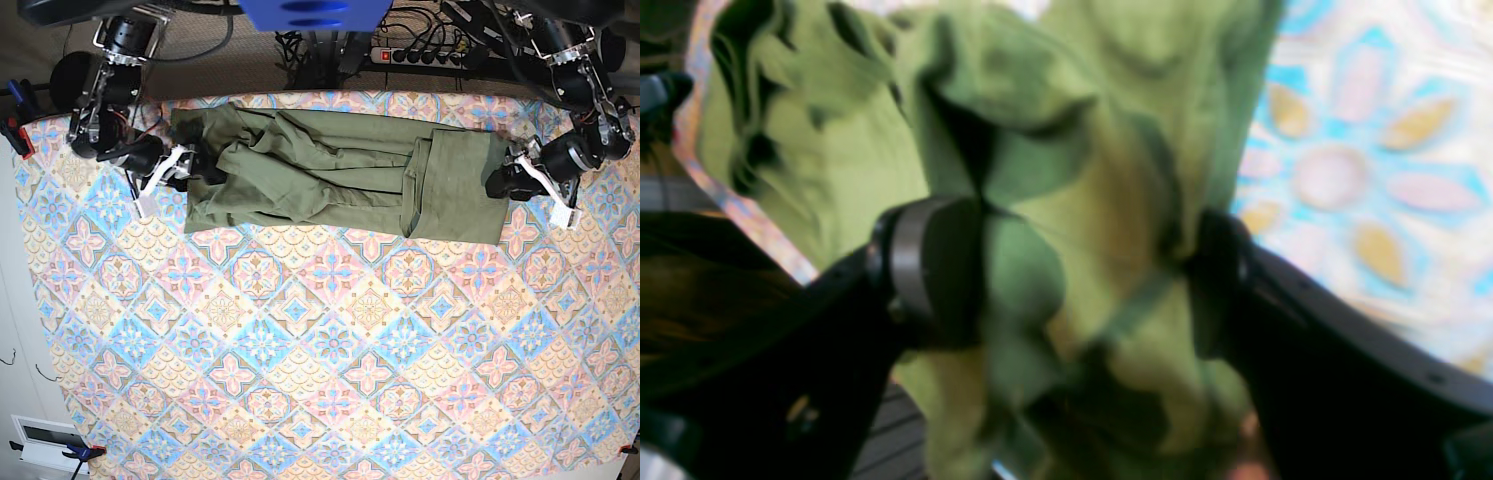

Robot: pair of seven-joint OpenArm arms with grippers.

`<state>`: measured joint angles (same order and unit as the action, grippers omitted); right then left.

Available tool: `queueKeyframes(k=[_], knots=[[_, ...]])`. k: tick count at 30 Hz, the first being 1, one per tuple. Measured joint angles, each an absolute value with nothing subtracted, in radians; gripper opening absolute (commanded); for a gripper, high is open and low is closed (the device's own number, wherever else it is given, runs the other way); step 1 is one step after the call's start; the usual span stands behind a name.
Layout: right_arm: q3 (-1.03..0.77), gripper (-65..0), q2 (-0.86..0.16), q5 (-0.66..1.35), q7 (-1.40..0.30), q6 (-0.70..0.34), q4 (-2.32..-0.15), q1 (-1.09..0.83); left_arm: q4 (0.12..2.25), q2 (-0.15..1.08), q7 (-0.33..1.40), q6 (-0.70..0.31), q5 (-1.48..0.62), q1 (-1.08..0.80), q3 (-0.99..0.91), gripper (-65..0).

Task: Layout the t-shirt on the table in an organized manner, then fold the t-shirt properly
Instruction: 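Grasp the other strip end with the right gripper and fold it inward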

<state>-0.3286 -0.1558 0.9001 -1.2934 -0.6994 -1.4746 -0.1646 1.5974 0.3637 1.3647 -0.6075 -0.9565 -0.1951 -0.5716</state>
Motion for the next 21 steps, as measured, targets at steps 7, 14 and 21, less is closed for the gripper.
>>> queueKeyframes(k=[7,14,21], knots=[[-0.283,-19.3,-0.121,0.908,-1.291,-0.703,-1.475,-0.164,1.597,0.364,1.365,-0.607,-0.957,-0.191,-0.572,-31.3],[-0.277,-19.7,-0.097,0.918,-1.306,-0.703,-1.475,-0.164,1.597,0.363,1.365,-0.607,-0.957,-0.183,-0.572,-31.3],[-0.233,-44.1,-0.094,0.899,-1.322,-0.702,-1.472,-0.166,1.597,0.363,1.365,-0.607,-0.958,-0.183,-0.572,-31.3]])
